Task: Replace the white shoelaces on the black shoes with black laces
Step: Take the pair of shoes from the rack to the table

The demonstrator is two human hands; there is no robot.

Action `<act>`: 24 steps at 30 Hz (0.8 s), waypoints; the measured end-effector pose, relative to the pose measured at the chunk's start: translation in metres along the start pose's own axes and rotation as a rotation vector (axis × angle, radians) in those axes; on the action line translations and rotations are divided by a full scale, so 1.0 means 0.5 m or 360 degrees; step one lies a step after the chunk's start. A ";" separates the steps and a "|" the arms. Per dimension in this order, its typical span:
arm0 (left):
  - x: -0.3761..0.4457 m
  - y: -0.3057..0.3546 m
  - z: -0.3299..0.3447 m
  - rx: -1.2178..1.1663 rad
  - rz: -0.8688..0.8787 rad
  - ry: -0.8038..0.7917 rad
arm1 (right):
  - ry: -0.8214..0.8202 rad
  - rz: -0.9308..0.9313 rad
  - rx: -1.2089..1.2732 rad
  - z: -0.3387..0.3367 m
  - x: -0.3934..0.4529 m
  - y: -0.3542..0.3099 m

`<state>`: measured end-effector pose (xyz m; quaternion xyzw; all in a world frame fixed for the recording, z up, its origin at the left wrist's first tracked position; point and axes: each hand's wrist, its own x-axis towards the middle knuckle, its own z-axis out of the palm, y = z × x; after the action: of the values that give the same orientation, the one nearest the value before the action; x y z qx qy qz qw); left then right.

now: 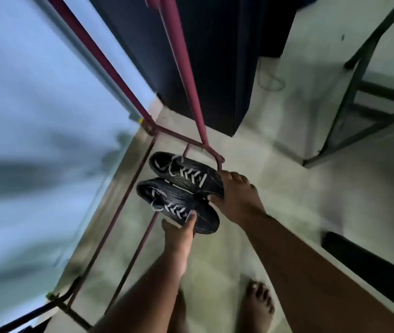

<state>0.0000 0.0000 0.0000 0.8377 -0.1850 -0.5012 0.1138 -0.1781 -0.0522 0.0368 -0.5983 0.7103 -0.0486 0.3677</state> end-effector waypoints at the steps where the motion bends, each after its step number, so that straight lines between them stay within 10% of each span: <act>1: 0.018 0.004 0.008 -0.0054 0.0016 0.0043 | -0.0004 -0.0058 -0.0009 0.014 0.024 0.000; 11: 0.125 0.003 0.065 -0.0386 0.0026 0.0158 | -0.0178 -0.0055 -0.0330 0.135 0.139 -0.016; 24: 0.079 0.002 -0.003 -0.0585 0.0393 0.0252 | -0.0079 0.0160 0.0351 0.130 0.103 -0.064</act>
<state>0.0183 -0.0179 -0.0304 0.8105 -0.1823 -0.4415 0.3389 -0.1152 -0.0826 -0.0177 -0.5189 0.7204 -0.0932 0.4507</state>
